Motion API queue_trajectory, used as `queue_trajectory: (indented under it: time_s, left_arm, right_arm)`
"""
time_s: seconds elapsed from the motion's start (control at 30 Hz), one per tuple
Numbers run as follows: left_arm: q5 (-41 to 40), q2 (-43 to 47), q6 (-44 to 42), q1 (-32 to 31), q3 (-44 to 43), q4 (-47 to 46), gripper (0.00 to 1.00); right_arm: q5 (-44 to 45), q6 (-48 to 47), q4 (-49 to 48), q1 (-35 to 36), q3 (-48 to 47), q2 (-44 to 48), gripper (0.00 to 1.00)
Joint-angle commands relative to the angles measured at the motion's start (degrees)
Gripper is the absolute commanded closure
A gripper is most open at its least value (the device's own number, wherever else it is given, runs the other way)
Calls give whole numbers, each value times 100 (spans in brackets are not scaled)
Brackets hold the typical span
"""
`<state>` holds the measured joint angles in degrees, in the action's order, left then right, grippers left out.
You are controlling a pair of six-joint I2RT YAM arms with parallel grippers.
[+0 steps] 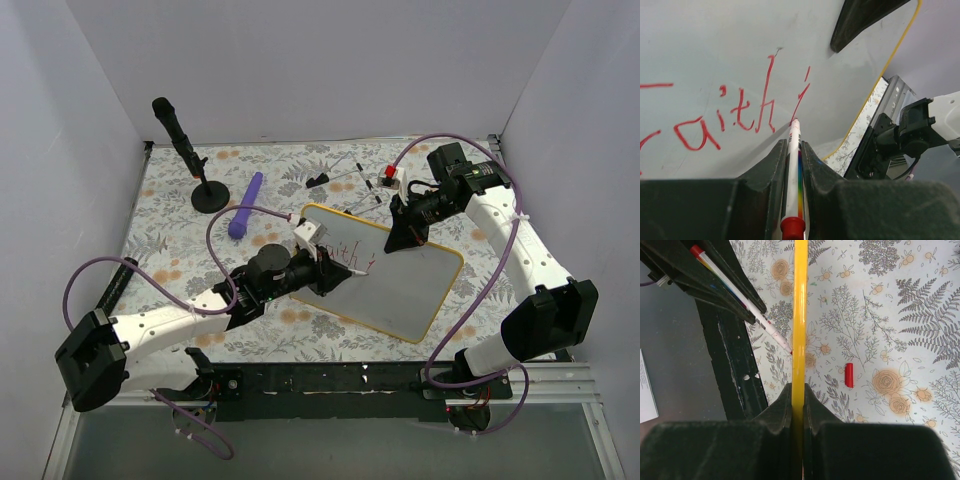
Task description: Write a sentence on the whiteboard
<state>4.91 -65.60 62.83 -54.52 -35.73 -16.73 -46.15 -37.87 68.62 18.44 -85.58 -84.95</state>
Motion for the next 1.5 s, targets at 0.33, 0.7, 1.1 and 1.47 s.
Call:
queue_trajectory:
  time_s: [0.33,0.7,1.1,1.47]
  left_arm:
    - [432,-23,-113,3,-593,-392,100]
    - [239,-339,-236,29,-760,-401,100]
    - [238,-269,-201,73,-418,-146,100]
    - [335,-111,-51,100,-162,-207,100]
  right_arm:
    - [-518,-168,-226,-7,-117,224,99]
    - [-518,-168,-209,-15,-117,242,99]
    - [-527,-168,-209,-7,-108,242,99]
    - [-526,-168,-218,-7,-90,242,99]
